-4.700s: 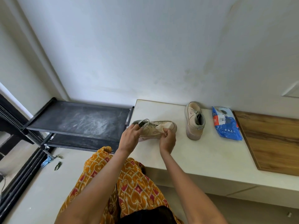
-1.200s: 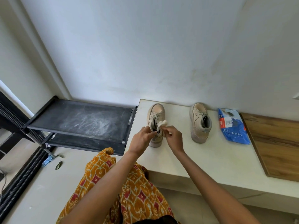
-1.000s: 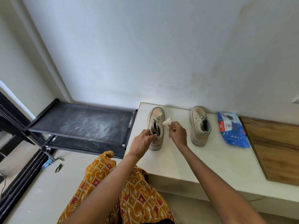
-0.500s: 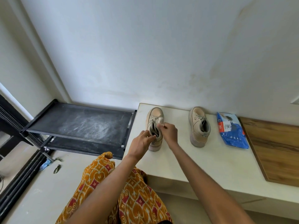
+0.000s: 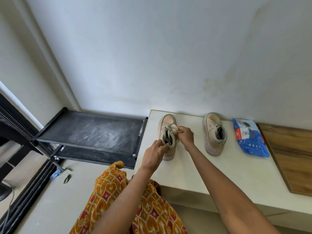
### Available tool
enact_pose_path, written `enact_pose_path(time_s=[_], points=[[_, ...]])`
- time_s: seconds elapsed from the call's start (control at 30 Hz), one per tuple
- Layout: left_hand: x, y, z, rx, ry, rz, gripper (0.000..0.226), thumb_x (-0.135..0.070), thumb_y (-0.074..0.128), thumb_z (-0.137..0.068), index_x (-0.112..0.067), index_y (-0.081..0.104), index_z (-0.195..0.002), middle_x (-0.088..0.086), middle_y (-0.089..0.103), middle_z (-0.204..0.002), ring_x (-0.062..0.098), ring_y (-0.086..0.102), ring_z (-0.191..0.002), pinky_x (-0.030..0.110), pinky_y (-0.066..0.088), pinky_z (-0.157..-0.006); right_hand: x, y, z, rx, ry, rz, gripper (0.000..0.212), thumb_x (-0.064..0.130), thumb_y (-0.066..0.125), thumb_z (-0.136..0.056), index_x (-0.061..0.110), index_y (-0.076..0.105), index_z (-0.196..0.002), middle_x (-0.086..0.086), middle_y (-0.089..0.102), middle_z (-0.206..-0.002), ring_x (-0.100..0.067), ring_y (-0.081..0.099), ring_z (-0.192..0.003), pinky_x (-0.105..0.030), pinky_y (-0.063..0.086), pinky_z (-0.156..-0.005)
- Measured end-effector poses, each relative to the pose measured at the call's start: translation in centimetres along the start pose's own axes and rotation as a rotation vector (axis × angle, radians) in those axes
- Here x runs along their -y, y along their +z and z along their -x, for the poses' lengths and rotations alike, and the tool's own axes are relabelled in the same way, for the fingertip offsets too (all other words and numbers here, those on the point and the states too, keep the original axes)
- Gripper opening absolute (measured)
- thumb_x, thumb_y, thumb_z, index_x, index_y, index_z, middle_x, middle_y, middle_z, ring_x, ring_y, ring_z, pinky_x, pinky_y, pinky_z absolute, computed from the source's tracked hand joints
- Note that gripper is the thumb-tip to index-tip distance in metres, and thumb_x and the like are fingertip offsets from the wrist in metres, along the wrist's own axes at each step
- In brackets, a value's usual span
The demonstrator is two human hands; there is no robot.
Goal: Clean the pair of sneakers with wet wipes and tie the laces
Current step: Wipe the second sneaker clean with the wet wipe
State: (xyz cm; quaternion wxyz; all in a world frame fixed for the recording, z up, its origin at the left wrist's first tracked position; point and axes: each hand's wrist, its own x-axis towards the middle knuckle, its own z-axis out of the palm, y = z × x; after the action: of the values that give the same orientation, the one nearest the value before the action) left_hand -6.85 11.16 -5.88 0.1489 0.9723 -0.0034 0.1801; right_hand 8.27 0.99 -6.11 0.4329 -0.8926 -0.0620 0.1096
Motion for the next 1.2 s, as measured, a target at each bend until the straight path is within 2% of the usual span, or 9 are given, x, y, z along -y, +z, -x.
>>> enact_pose_path(time_s=[0.13, 0.27, 0.43, 0.53, 0.7, 0.83, 0.93, 1.07, 1.2], points=[[-0.1, 0.2, 0.5, 0.006, -0.01, 0.001, 0.049, 0.0, 0.083, -0.062, -0.011, 0.067, -0.107, 0.009, 0.061, -0.086, 0.024, 0.061, -0.067, 0.027, 0.047, -0.035, -0.4, 1.4, 1.7, -0.063, -0.063, 0.049, 0.022, 0.002, 0.05, -0.08, 0.011, 0.064, -0.066, -0.011, 0.065, -0.069, -0.024, 0.054, -0.066, -0.029, 0.03, -0.056], [-0.1, 0.1, 0.3, 0.009, 0.009, -0.014, 0.05, 0.0, 0.085, -0.058, -0.013, 0.069, -0.104, 0.008, 0.06, -0.083, 0.024, 0.061, -0.066, 0.026, 0.043, -0.033, -2.8, 2.4, 7.3, -0.213, -0.056, -0.151, 0.029, -0.005, 0.054, -0.082, 0.008, 0.073, -0.099, -0.011, 0.072, -0.094, -0.024, 0.065, -0.086, -0.022, 0.041, -0.068], [-0.3, 0.1, 0.4, 0.015, 0.008, -0.012, 0.054, -0.002, 0.087, -0.056, -0.013, 0.069, -0.105, 0.009, 0.06, -0.082, 0.023, 0.061, -0.064, 0.026, 0.045, -0.035, -4.4, 2.2, 10.7, -0.197, -0.067, -0.307, 0.023, -0.002, 0.06, -0.086, 0.005, 0.071, -0.104, -0.004, 0.07, -0.1, -0.015, 0.064, -0.093, -0.019, 0.048, -0.08], [-0.9, -0.2, 0.4, 0.019, -0.008, -0.01, 0.053, -0.001, 0.086, -0.057, -0.012, 0.068, -0.105, 0.008, 0.06, -0.083, 0.022, 0.06, -0.063, 0.026, 0.046, -0.035, -4.0, 1.7, 8.3, -0.227, 0.022, -0.32, 0.029, -0.006, 0.052, -0.086, 0.006, 0.071, -0.105, -0.009, 0.071, -0.105, -0.023, 0.065, -0.097, -0.038, 0.054, -0.088], [-1.1, 0.6, 1.2, 0.025, -0.04, 0.01, 0.049, 0.003, 0.076, -0.069, -0.009, 0.061, -0.115, 0.01, 0.061, -0.093, 0.025, 0.06, -0.073, 0.03, 0.052, -0.043, -2.4, 3.0, 7.6, -0.175, 0.102, -0.329, 0.035, 0.001, 0.047, -0.088, 0.015, 0.07, -0.111, -0.005, 0.07, -0.108, -0.024, 0.063, -0.099, -0.036, 0.052, -0.087], [-1.0, 1.0, 1.3, 0.014, -0.056, 0.024, 0.049, 0.006, 0.073, -0.07, -0.006, 0.061, -0.117, 0.01, 0.062, -0.094, 0.024, 0.059, -0.075, 0.03, 0.053, -0.047, -3.3, 4.3, 11.6, -0.282, 0.019, -0.35, 0.026, 0.0, 0.053, -0.091, 0.007, 0.069, -0.109, -0.004, 0.069, -0.102, -0.015, 0.062, -0.092, -0.014, 0.046, -0.075], [-1.0, 0.9, 1.0, 0.044, -0.052, 0.023, 0.05, 0.005, 0.073, -0.072, -0.007, 0.06, -0.12, 0.009, 0.061, -0.093, 0.024, 0.058, -0.076, 0.032, 0.054, -0.048, -4.5, 4.5, 13.2, -0.21, -0.087, -0.317, 0.019, 0.003, 0.057, -0.091, 0.008, 0.072, -0.101, -0.002, 0.07, -0.098, -0.011, 0.063, -0.089, -0.004, 0.045, -0.071], [-1.2, 0.3, 0.9, 0.043, -0.07, 0.047, 0.048, 0.008, 0.072, -0.071, -0.008, 0.063, -0.115, 0.011, 0.062, -0.092, 0.027, 0.061, -0.077, 0.032, 0.053, -0.044, -4.2, 3.1, 11.8, -0.269, -0.045, -0.366, 0.024, -0.001, 0.057, -0.089, 0.012, 0.072, -0.102, -0.004, 0.07, -0.101, -0.01, 0.062, -0.091, -0.018, 0.05, -0.08], [-3.2, 1.0, 0.1, 0.051, -0.048, 0.078, 0.05, 0.009, 0.056, -0.082, -0.01, 0.056, -0.128, 0.009, 0.062, -0.111, 0.025, 0.057, -0.099, 0.034, 0.056, -0.068, -2.8, 0.7, 8.9, -0.449, 0.026, -0.392, 0.024, -0.001, 0.062, -0.084, 0.014, 0.074, -0.1, -0.002, 0.072, -0.101, -0.013, 0.065, -0.091, -0.019, 0.046, -0.078]])
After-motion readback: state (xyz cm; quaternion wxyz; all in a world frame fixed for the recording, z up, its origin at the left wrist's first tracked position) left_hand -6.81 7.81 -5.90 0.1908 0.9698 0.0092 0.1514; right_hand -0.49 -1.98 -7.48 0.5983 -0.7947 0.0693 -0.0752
